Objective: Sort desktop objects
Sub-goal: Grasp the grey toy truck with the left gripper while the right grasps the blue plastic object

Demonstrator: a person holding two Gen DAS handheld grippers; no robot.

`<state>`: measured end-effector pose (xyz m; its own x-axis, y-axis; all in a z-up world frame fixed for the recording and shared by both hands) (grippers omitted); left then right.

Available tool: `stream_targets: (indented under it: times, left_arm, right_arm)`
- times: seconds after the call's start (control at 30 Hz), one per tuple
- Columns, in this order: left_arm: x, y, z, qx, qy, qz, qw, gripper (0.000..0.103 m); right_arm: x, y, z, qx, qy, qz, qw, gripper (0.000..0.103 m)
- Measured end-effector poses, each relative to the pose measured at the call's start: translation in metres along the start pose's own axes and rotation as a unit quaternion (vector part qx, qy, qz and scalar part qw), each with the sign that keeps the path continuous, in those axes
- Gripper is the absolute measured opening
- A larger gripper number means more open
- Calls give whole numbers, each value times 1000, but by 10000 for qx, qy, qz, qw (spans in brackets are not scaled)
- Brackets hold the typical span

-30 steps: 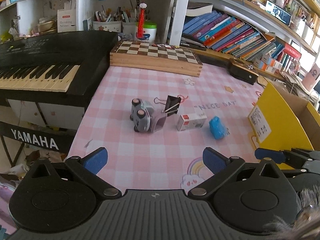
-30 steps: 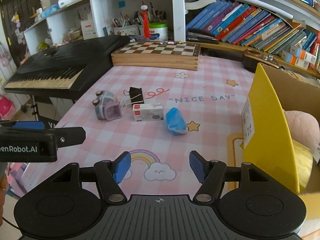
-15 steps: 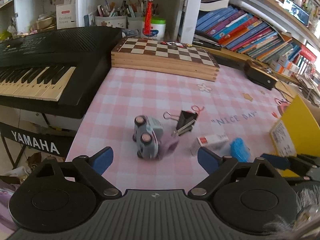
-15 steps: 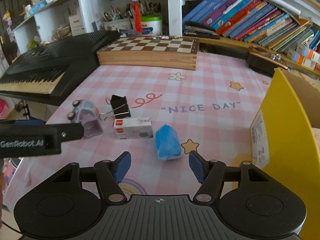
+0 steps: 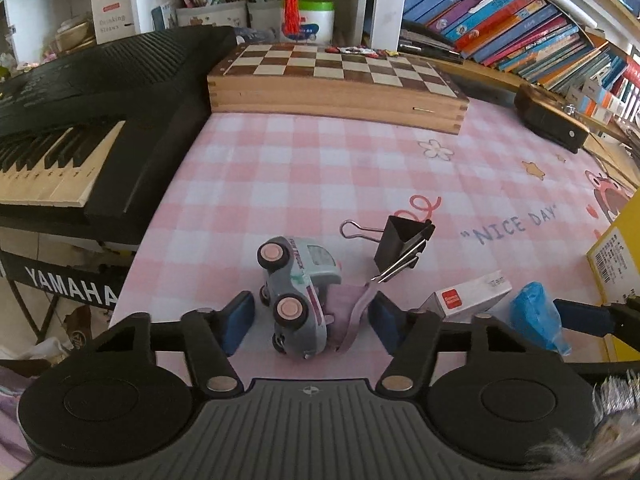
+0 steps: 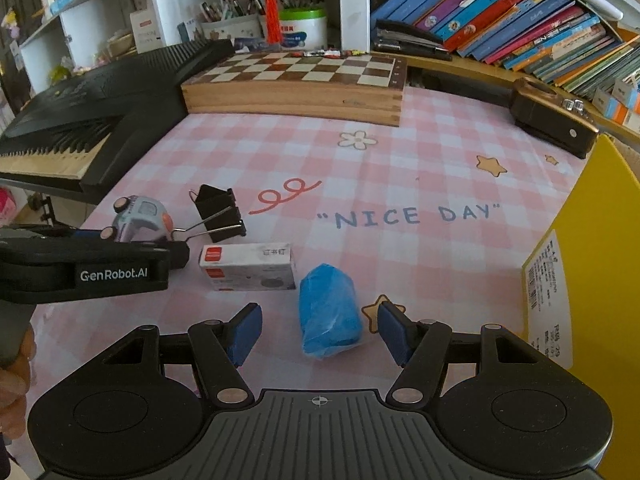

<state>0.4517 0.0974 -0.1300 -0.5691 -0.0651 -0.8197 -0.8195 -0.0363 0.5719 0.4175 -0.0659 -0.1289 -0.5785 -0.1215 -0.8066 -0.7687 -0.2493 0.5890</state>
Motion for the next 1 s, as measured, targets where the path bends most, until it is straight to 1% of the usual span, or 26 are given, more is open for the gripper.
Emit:
stream_targets:
  times: [0.03,0.1,0.13,0.17,0.2,0.27,0.4,0.7,1.0]
  left_arm:
    - [0,0,0,-15,-2,-23,10000,56]
    - [-1,-1,1,-40,-6,-56,10000,47]
    - [-2,-1,1,-43,-16,-75,10000,47]
    - [-2,-1,1,-31,-20,-87,10000,45]
    - [-2,-1,2,-10,-17,-94,10000,42]
    - [-2,1,3,15,52,-75,10000,42]
    - [-4,12,8,70,232,-141,9996,42]
    - [-8,47,18,188,541,-315,9979,42]
    - [-10,94,17,464,522,-604,9957,42]
  right_arm:
    - [0,-1,0,-4,-6,16,10000,59]
    - [0,-2,-1,-10,9,8,10000,54]
    - [0,-2,-2,-6,25,-3,10000,50]
    - [0,-2,-2,-8,44,-17,10000,44]
    - [-1,-2,-2,-20,69,-29,10000,41]
    - [-2,-2,-1,-64,102,-30,9999,30]
    - [-4,4,2,-168,190,-144,9996,30]
    - [-12,26,5,-195,150,-333,9991,30]
    - [-18,66,17,-223,258,-680,9971,30]
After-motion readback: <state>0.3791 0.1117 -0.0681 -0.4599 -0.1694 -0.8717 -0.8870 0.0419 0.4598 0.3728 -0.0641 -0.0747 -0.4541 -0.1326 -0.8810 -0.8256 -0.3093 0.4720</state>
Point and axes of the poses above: each gripper's, at about its wrist camera, not at the fingertips, and y roughly against the way its jaws point, z to its left, x to its underside, the point moved 8 cm from there along -y, roughly the way its jaws point, and after that the axes turned 15 degrees about -z, right-handed, at the moved point
